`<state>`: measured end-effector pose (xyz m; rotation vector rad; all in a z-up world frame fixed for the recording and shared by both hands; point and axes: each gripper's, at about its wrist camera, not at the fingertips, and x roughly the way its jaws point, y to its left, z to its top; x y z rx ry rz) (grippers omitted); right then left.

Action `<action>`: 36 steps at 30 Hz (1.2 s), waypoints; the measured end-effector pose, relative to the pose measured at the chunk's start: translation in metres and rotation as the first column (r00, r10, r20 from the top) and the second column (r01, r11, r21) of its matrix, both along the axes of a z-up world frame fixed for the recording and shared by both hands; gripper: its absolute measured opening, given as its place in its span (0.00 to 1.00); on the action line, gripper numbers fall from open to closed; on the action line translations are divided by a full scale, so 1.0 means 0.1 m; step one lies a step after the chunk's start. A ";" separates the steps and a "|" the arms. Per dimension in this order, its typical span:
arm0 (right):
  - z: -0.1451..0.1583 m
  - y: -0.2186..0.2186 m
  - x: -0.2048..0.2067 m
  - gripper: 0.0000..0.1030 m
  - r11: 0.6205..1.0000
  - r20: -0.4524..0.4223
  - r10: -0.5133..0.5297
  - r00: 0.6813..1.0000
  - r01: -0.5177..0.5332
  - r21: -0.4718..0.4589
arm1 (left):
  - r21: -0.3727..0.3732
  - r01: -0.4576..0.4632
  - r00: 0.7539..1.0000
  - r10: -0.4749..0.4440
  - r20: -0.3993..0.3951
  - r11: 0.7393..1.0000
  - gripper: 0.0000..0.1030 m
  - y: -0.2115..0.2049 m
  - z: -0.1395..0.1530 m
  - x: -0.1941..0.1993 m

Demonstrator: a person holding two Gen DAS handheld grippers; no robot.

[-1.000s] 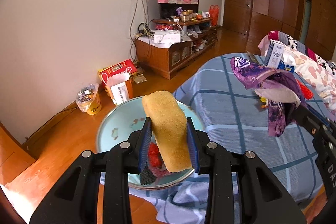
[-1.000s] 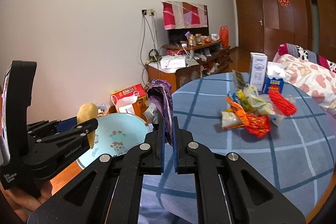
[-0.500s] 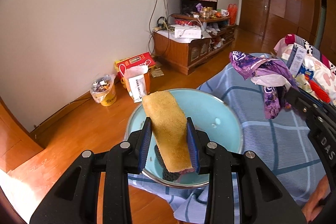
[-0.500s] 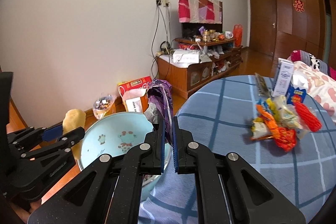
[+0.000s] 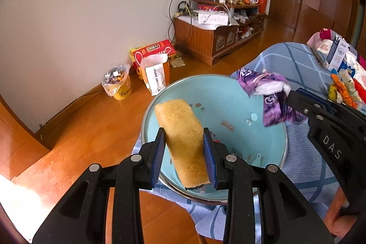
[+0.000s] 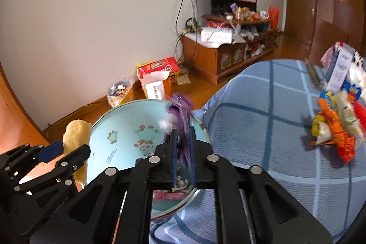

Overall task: Collect trash
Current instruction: 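Carry sponge and wrapper over the bucket and open both tools to drop them, then grasp the red-orange snack packet with the left tool while the right tool grasps the red mesh bag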

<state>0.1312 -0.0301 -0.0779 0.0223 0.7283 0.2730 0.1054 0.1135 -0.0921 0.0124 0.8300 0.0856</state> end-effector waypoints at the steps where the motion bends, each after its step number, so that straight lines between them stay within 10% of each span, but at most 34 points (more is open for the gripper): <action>1: -0.01 0.00 0.01 0.35 1.000 -0.005 0.002 1.000 -0.002 0.011 | -0.002 -0.003 1.000 0.003 -0.005 1.000 0.33 0.01 -0.02 0.01; 4: 0.03 -0.07 0.00 0.57 0.999 0.018 -0.017 1.000 0.017 0.032 | 0.002 -0.013 1.000 0.013 -0.013 1.000 0.35 0.00 -0.04 0.02; 16: 0.25 -0.42 -0.17 0.91 0.990 0.092 -0.136 0.986 0.131 0.059 | 0.002 -0.041 0.997 0.041 0.062 0.999 0.89 -0.10 0.08 -0.05; 22: 0.26 -0.75 -0.26 0.91 0.956 0.122 -0.286 0.950 0.292 -0.033 | 0.036 0.010 0.997 -0.013 0.081 0.999 0.90 -0.31 0.14 -0.07; 28: 0.25 -1.26 -0.53 0.90 0.867 0.243 -0.467 0.850 0.495 -0.065 | 0.040 0.084 0.994 -0.086 0.071 0.996 0.90 -0.64 0.13 -0.09; 36: 0.08 -2.28 -0.73 0.82 0.760 0.121 -0.647 0.753 0.649 0.021 | 0.034 0.187 0.981 -0.188 0.047 0.982 0.92 -1.18 0.06 -0.06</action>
